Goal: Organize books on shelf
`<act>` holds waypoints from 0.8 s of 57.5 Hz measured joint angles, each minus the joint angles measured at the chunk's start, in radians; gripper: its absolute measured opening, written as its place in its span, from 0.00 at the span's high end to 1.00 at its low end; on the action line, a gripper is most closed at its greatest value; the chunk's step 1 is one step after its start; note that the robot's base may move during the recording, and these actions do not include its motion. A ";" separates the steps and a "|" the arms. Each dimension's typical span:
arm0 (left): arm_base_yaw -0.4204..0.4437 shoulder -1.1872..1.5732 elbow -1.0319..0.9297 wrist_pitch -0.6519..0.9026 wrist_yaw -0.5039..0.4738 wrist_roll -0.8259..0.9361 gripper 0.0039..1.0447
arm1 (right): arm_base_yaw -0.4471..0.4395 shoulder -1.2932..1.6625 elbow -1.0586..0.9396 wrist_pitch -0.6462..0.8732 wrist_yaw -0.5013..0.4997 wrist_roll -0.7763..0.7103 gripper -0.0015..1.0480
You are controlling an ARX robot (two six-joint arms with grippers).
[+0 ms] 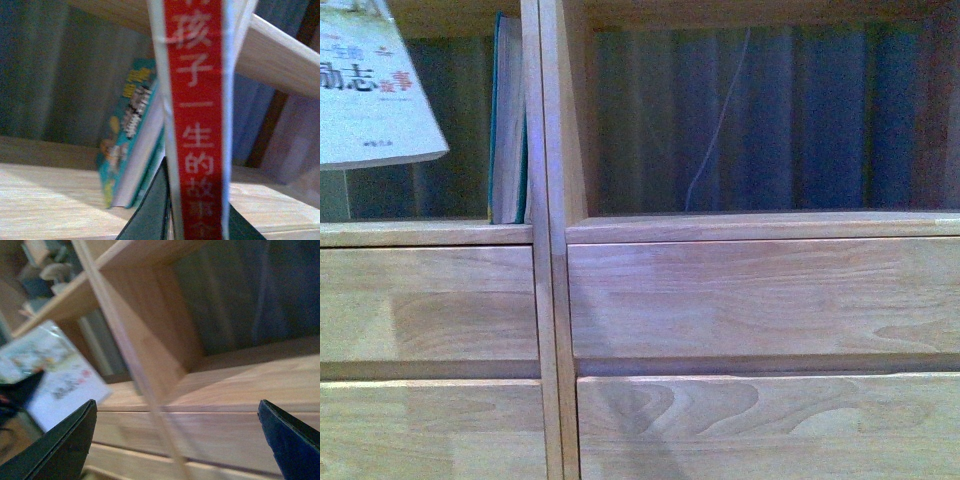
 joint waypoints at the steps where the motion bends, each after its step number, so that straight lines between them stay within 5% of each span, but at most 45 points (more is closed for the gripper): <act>1: 0.019 0.000 0.000 0.001 -0.004 0.022 0.94 | -0.012 -0.007 -0.005 0.005 0.003 -0.049 0.07; 17: 0.073 0.030 0.037 -0.041 -0.014 0.292 0.94 | -0.072 -0.093 -0.050 0.005 0.066 -0.336 0.08; 23: 0.095 0.107 0.134 -0.101 -0.055 0.406 0.94 | -0.002 -0.193 -0.063 -0.430 0.351 -0.329 0.30; 46: 0.074 0.328 0.430 -0.240 -0.124 0.506 0.94 | 0.036 -0.373 -0.415 -0.327 0.375 -0.326 0.88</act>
